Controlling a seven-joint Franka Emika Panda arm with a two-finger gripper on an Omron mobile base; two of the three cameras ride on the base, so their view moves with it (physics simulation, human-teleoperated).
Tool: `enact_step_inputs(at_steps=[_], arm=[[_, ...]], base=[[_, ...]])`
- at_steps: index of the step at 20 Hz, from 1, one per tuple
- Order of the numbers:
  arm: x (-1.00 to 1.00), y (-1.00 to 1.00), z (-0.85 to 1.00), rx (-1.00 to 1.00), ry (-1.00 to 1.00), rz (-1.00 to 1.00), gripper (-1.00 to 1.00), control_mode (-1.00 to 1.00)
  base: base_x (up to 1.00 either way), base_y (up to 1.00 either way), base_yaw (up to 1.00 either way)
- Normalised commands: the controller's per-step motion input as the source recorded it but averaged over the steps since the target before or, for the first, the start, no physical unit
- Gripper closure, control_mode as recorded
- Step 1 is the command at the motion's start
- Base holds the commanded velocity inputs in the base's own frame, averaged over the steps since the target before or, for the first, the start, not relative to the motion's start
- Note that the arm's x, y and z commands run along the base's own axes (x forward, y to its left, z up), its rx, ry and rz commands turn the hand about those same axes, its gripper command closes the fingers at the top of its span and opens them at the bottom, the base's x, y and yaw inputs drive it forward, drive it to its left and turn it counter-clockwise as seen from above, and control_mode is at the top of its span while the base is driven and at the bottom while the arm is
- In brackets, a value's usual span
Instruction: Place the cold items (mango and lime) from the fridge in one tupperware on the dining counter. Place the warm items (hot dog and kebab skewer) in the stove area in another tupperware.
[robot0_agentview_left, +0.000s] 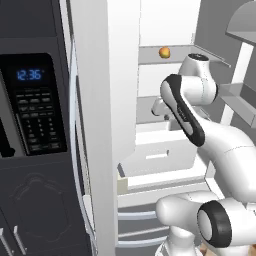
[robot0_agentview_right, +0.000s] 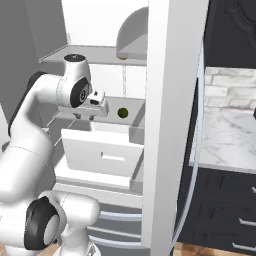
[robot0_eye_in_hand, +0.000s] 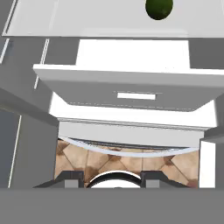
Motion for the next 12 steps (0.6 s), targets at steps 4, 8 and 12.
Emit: enact_step_inputs(at_steps=[4,8,12], arm=[[0.28,0.00,-0.19,-0.15,0.01,-0.17,-1.00,-1.00],[0.26,0.00,-0.30,-0.09,-0.26,-0.50,-1.00,-1.00],[0.40,-0.04,-0.09,0.00,-0.01,-0.35,-1.00,-1.00]], base=[[0.00,0.00,0.00],[0.00,0.00,0.00],[0.00,0.00,0.00]])
